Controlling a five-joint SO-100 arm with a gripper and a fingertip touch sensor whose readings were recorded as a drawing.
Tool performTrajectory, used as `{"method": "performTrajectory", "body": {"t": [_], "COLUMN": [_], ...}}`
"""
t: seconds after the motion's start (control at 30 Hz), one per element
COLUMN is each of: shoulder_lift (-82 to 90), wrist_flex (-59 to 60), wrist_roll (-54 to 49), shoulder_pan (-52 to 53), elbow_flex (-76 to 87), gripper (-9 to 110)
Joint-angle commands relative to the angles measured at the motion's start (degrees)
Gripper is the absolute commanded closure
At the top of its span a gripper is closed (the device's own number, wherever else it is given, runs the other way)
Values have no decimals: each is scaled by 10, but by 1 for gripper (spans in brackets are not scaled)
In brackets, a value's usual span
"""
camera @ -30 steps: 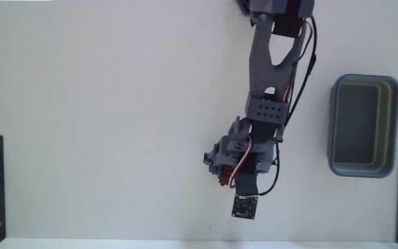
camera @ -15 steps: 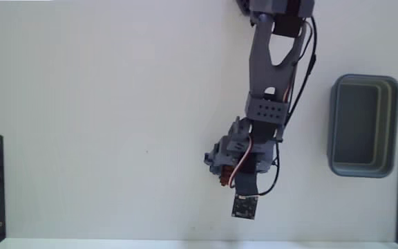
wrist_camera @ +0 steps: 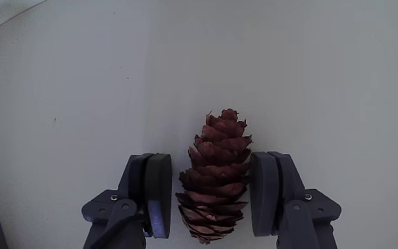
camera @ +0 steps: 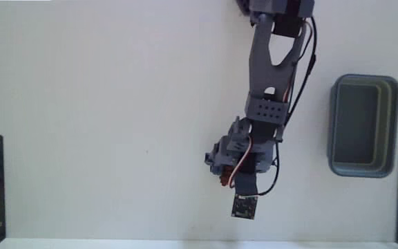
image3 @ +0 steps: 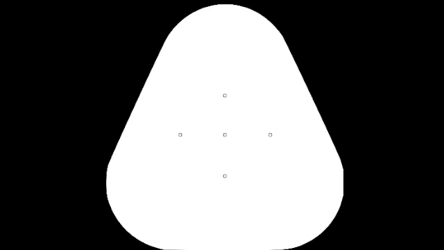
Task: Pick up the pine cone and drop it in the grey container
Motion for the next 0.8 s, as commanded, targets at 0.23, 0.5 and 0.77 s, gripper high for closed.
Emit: {"method": "performTrajectory", "body": {"t": [0.23, 0.5, 0.77], "shoulder_lift": [19, 19, 19], "wrist_flex": [-3, -3, -3], "wrist_roll": [1, 1, 1], "shoulder_pan": [10, 10, 10], "elbow_flex": [-1, -1, -1], "gripper": [38, 40, 43]}}
